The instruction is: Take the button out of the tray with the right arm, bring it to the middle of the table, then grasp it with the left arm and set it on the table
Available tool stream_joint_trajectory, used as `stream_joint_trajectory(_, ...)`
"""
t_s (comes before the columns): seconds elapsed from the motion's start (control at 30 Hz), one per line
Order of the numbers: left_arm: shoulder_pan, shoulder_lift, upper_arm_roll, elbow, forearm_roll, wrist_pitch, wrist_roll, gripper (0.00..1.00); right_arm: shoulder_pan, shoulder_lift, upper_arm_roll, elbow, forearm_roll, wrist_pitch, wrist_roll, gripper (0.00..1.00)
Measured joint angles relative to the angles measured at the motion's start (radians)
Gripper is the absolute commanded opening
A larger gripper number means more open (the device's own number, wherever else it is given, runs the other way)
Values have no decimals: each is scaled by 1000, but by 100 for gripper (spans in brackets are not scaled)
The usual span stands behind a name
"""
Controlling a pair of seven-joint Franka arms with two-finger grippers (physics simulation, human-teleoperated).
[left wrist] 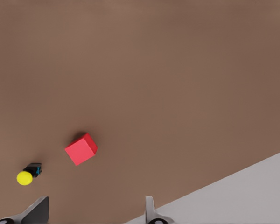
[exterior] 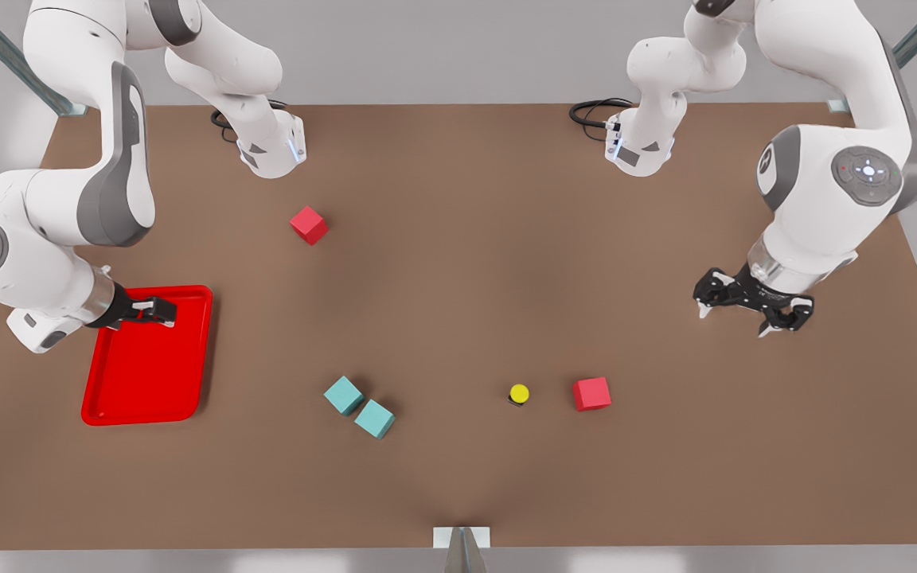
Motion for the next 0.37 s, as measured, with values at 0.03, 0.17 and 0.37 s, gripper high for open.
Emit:
stream_joint_trajectory(0.03, 4, -2, 2, -7, 3, -23, 0, 100, 0, 0, 0, 0, -1, -2, 0, 100)
stream_joint_trajectory(0.17, 8, 5, 4, -14, 8, -80, 0, 100, -3, 0, 0, 0, -1, -7, -1, 100)
stream_joint_trajectory(0.37, 11, 9, 4, -14, 10, -106, 0, 100, -4, 0, 0, 0, 2, -12, -1, 100)
